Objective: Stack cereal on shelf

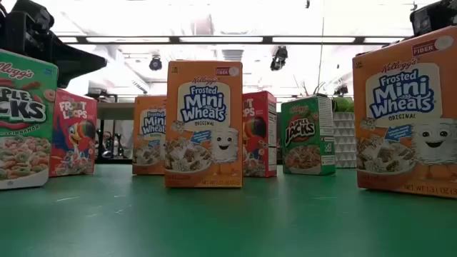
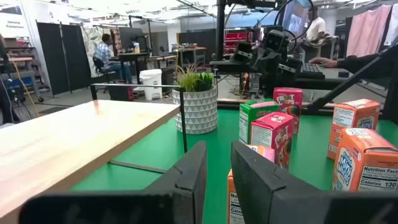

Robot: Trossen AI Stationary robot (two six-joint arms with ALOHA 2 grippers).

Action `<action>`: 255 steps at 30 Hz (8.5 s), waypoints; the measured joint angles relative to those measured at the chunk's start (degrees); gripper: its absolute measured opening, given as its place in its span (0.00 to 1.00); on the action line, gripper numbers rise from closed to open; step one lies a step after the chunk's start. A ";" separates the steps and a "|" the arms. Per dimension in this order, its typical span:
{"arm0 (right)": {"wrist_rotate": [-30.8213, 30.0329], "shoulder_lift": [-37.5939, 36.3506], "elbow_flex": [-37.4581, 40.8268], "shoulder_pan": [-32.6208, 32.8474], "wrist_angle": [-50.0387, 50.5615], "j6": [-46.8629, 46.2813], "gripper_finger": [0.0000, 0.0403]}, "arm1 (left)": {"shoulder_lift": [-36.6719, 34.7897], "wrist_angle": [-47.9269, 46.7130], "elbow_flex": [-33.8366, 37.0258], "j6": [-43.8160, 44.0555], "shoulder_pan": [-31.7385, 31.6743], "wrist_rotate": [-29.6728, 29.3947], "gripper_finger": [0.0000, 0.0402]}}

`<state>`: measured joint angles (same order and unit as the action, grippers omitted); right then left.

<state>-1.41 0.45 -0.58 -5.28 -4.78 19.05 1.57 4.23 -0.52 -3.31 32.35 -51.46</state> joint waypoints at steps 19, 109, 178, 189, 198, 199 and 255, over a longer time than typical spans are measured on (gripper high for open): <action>0.00 0.02 0.00 -0.02 -0.02 0.00 0.02 | 0.02 0.00 0.01 0.00 -0.01 0.00 0.14; -1.79 0.06 0.00 0.00 -2.85 -28.49 0.02 | 0.00 14.49 0.01 15.39 -0.36 -0.34 0.14; -8.70 21.73 -17.79 -0.02 -20.05 -8.95 0.02 | 73.46 -43.63 -60.35 15.95 -32.46 50.60 0.40; -8.68 21.73 -17.81 -0.01 -16.13 -12.02 0.02 | 76.10 -44.24 -60.60 11.65 -32.40 48.78 0.64; -8.68 21.73 -17.81 -0.02 -15.18 -12.56 0.02 | 79.30 -45.02 -60.58 10.25 -32.40 47.43 0.64; -8.68 21.73 -17.84 -0.02 -15.17 -12.49 0.02 | 79.35 -45.21 -60.58 10.24 -32.40 47.43 0.64; -8.70 21.71 -17.86 0.00 -15.59 -10.90 0.02 | 81.48 -79.06 -87.18 -13.35 -34.85 36.79 0.39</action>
<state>-10.11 22.16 -18.44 -5.28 -20.37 8.15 83.04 -74.83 -87.70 -16.66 -2.51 -14.68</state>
